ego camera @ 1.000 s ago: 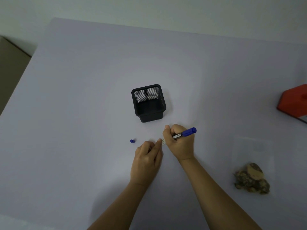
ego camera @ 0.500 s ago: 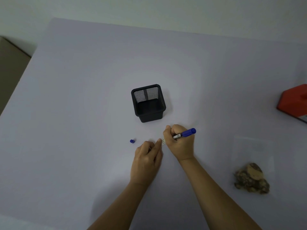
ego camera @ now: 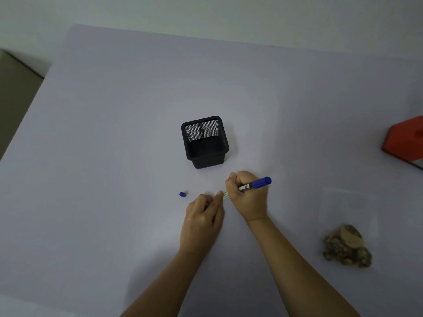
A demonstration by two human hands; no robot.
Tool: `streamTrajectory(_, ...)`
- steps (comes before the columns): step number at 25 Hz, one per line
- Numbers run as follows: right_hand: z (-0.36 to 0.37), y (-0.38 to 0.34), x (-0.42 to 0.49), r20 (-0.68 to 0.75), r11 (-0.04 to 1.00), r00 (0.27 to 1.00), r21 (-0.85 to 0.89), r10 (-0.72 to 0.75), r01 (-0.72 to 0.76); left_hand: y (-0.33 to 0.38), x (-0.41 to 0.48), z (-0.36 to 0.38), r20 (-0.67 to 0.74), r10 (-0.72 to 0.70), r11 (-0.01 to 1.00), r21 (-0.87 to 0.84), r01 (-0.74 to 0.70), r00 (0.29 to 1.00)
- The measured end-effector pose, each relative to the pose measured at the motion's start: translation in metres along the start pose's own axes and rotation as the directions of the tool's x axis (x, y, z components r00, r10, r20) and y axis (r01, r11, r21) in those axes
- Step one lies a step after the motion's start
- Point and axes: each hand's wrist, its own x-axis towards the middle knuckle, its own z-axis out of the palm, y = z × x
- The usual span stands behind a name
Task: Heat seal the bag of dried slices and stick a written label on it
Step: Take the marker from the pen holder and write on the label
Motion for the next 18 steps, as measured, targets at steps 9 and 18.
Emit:
streamTrajectory(9,0.0007,-0.0003,-0.0001,-0.022,1.0,1.0,-0.018,-0.006,0.005,-0.0001,0.0003,0.0008,-0.004,-0.003,1.0,0.015,0.003,1.0)
streamTrajectory(18,0.0005,0.0,0.0005,-0.016,1.0,1.0,-0.019,-0.011,0.01,0.001,0.0017,0.0001,-0.007,0.009,1.0,0.024,-0.009,1.0)
